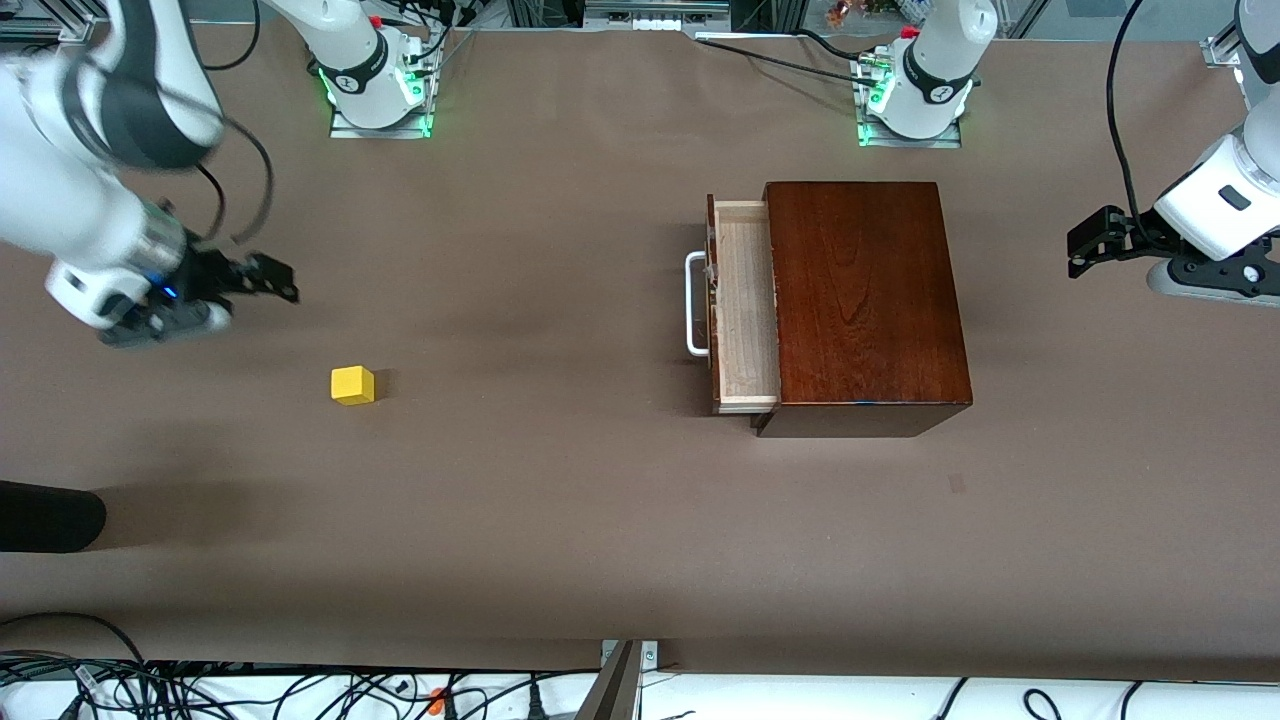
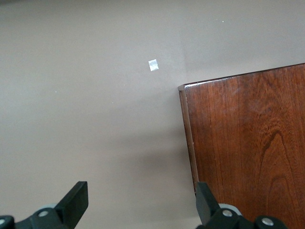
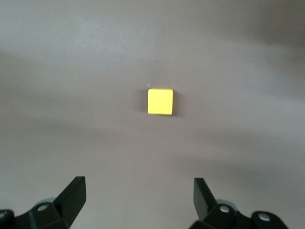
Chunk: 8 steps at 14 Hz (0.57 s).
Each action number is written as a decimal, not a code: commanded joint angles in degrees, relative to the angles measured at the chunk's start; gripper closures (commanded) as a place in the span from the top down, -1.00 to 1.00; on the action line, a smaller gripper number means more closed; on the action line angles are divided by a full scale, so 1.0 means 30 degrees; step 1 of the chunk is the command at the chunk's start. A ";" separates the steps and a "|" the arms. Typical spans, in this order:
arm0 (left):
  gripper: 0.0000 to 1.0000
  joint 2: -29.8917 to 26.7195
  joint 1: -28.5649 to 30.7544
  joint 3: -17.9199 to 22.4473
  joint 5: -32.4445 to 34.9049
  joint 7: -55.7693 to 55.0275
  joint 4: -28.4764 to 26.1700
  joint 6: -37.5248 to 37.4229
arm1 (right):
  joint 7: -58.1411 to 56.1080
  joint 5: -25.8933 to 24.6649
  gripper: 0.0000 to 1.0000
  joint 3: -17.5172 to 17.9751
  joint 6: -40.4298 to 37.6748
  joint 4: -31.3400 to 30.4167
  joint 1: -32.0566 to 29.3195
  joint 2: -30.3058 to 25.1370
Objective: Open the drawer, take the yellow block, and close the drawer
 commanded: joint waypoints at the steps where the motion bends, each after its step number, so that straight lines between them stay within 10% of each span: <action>1: 1.00 0.0152 0.0047 -0.0002 -0.0114 0.0187 0.0480 -0.0316 | -0.0216 -0.0333 1.00 -0.0264 -0.3336 0.2782 -0.0206 -0.0074; 8: 1.00 0.0620 -0.0041 -0.0002 -0.0114 0.0304 0.1066 -0.0316 | -0.0274 -0.0918 1.00 -0.0326 -0.6102 0.6137 -0.0322 0.1071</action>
